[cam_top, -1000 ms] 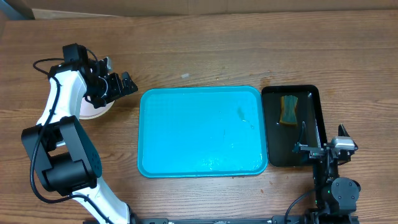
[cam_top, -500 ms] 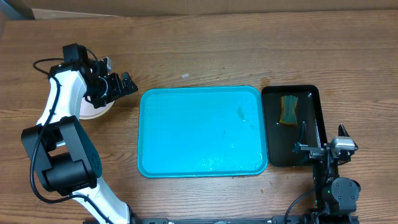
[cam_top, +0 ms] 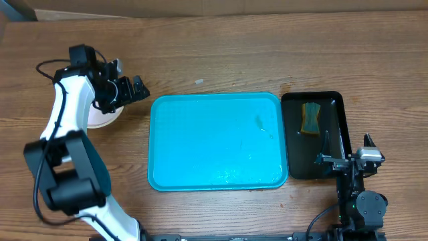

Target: Clean dirty plates on tray and stack at the side

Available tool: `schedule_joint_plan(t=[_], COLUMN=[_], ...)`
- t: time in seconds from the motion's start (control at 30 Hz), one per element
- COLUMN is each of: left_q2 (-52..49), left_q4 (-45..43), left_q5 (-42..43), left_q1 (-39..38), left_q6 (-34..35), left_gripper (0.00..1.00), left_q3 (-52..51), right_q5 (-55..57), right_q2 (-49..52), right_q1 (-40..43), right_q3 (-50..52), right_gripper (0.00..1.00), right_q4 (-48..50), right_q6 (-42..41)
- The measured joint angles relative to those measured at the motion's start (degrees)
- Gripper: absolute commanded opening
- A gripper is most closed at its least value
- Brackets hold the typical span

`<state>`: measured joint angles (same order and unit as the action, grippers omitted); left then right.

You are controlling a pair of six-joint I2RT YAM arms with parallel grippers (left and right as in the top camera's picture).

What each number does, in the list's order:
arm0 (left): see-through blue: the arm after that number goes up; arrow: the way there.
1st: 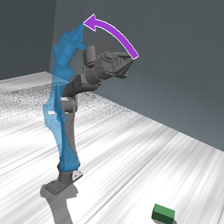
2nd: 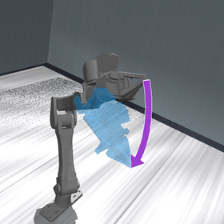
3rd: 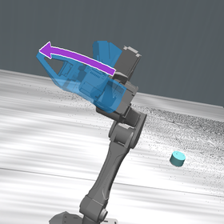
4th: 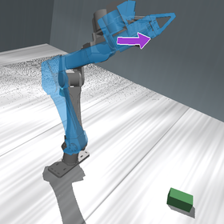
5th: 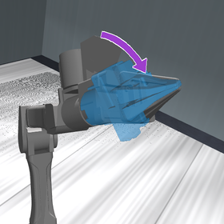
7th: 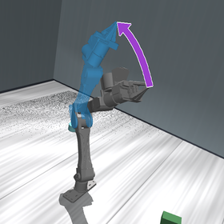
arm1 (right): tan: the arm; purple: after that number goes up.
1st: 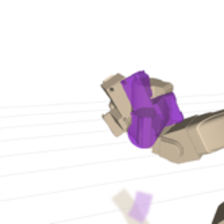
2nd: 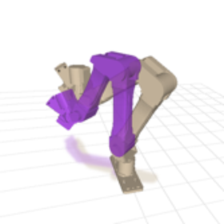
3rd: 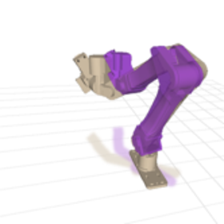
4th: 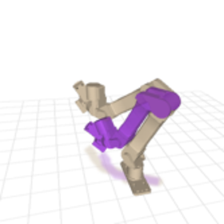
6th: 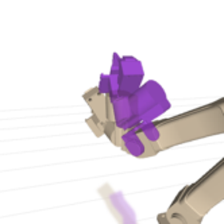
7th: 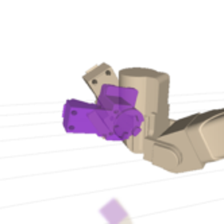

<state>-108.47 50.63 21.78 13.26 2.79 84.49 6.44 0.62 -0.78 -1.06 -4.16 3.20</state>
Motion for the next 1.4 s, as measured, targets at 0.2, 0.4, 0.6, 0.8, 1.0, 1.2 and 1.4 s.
schedule_joint_plan(t=[0.2,0.4,0.6,0.8,1.0,1.2,1.4], left_q2=[17.7,35.6,47.9,54.3,63.6,79.7,94.9], left_q4=[-0.1,-0.2,1.7,7.9,6.5,-3.6,-24.0], left_q5=[-0.2,-3.0,-4.0,-4.1,-4.5,-4.5,-4.5], left_q1=[-2.7,-2.8,-2.7,-2.7,-2.7,-2.7,-2.8], left_q6=[0.0,0.0,0.0,0.0,0.0,0.2,1.6], left_gripper=[1.00,1.00,1.00,1.00,1.00,1.00,1.00], left_q3=[0.0,0.4,0.5,0.3,-7.0,-23.2,-40.5], right_q5=[0.0,0.0,0.0,0.0,0.0,0.0,0.0], right_q2=[0.0,0.0,0.0,0.0,0.0,0.0,0.0], right_q1=[0.0,0.0,0.0,0.0,0.0,0.0,0.0], right_q3=[0.0,0.0,0.0,0.0,0.0,0.0,0.0], right_gripper=[1.00,1.00,1.00,1.00,1.00,1.00,1.00], right_q4=[0.0,0.0,0.0,0.0,0.0,0.0,-0.1], right_q6=[0.0,0.0,0.0,0.0,0.0,0.0,0.0])
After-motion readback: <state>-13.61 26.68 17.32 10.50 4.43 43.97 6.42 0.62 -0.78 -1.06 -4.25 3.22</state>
